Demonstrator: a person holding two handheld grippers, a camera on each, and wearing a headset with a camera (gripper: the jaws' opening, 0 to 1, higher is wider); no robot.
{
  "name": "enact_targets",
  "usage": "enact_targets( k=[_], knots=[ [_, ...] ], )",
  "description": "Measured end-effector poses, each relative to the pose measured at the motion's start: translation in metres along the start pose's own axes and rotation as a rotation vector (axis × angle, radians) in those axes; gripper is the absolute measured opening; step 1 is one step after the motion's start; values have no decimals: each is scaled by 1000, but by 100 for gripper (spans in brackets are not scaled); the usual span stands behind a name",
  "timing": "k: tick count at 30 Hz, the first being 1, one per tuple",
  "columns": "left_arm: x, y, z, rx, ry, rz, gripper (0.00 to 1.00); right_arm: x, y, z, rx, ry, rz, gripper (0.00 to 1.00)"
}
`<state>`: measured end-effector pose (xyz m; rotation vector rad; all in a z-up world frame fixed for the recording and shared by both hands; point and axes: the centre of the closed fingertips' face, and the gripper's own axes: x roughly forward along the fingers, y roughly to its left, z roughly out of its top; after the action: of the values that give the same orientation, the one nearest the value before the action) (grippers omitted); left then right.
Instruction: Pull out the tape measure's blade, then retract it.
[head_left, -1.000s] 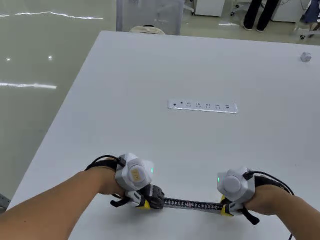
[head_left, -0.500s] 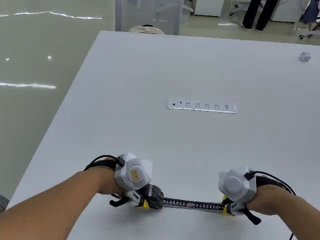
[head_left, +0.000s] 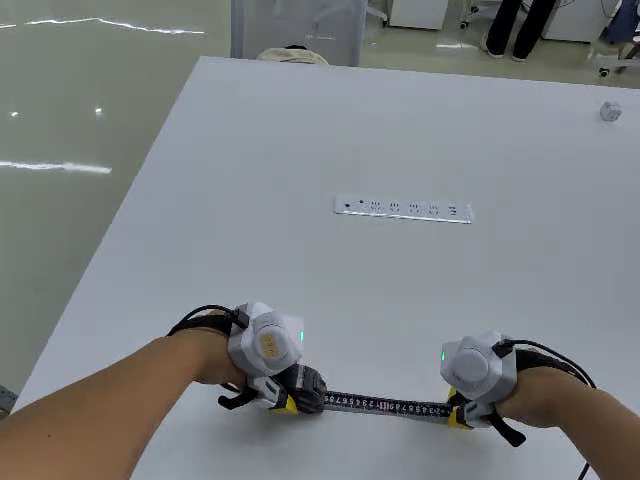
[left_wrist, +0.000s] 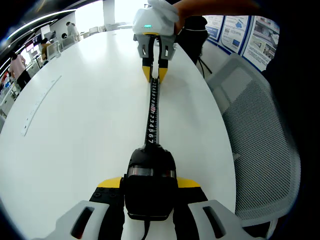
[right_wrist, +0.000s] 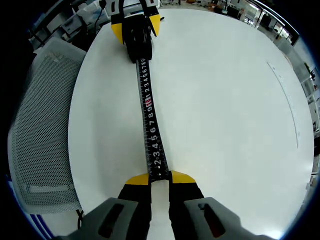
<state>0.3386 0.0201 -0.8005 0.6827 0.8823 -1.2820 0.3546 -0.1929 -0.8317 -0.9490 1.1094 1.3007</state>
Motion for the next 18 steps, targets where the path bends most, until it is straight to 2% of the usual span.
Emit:
enact_targets(
  k=[18],
  knots=[
    [-1, 0, 1, -1, 1, 0, 34, -3, -1, -9, 3, 16, -2, 11]
  ],
)
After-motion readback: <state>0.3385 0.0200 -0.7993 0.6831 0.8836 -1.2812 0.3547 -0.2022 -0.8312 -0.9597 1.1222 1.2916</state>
